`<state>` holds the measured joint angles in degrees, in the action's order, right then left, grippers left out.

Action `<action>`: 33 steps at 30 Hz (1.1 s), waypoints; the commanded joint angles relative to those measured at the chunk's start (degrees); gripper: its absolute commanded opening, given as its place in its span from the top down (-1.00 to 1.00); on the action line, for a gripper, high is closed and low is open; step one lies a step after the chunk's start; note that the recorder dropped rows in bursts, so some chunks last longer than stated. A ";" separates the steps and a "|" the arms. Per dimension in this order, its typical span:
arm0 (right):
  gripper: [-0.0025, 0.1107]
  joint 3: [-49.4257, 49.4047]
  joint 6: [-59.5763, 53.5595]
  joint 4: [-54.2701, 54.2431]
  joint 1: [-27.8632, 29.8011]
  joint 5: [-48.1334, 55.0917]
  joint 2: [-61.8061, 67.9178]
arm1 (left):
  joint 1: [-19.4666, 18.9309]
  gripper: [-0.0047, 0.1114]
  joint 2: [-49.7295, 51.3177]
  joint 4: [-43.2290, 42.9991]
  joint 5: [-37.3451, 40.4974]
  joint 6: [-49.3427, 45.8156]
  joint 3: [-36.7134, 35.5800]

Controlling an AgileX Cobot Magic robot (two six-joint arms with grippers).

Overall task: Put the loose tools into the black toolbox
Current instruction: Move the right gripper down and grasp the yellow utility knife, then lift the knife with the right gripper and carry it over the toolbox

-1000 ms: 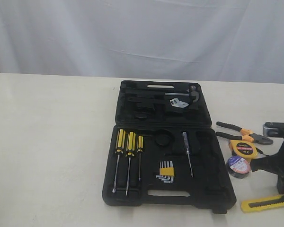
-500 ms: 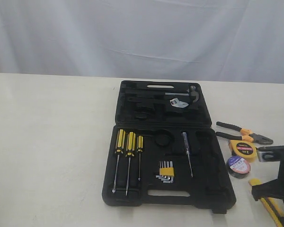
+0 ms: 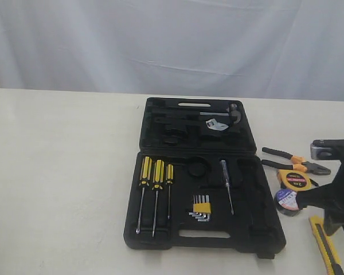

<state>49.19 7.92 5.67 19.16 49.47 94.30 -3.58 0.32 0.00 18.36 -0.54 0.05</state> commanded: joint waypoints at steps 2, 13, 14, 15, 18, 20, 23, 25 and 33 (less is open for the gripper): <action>-0.14 -1.07 -5.99 -5.67 -0.10 -0.47 -1.07 | 0.33 0.92 -0.32 0.00 -0.06 0.12 -0.05; -0.07 -7.98 -3.92 -2.56 0.01 -13.47 3.82 | 0.33 0.92 -0.32 0.00 -0.06 0.12 -0.05; -0.06 -8.01 -3.41 -2.56 0.01 -14.25 5.11 | 0.33 0.92 -0.32 0.00 -0.06 0.12 -0.05; -0.02 -8.01 -3.28 -2.56 0.01 -14.25 5.72 | 0.33 0.92 -0.32 0.00 -0.06 0.12 -0.05; 0.60 -7.89 -3.28 -2.56 0.01 -14.25 6.76 | 0.33 0.92 -0.32 0.00 -0.06 0.12 -0.05; 0.96 -7.77 -2.97 -2.84 0.01 -14.96 5.96 | 0.33 0.92 -0.32 0.00 -0.06 0.12 -0.05; 0.95 -6.04 -2.88 -3.23 0.01 -13.42 4.09 | 0.33 0.92 -0.32 0.00 -0.06 0.12 -0.05; 0.95 -3.79 -2.88 -3.23 0.01 -10.51 1.97 | 0.33 0.92 -0.32 0.00 -0.06 0.12 -0.05; 0.95 9.27 -4.46 -6.76 -0.13 -1.04 -7.66 | 0.33 0.92 -0.32 0.00 -0.06 0.12 -0.05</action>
<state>54.03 4.54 1.28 18.93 46.24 89.74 -3.58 0.32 0.00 18.36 -0.54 0.05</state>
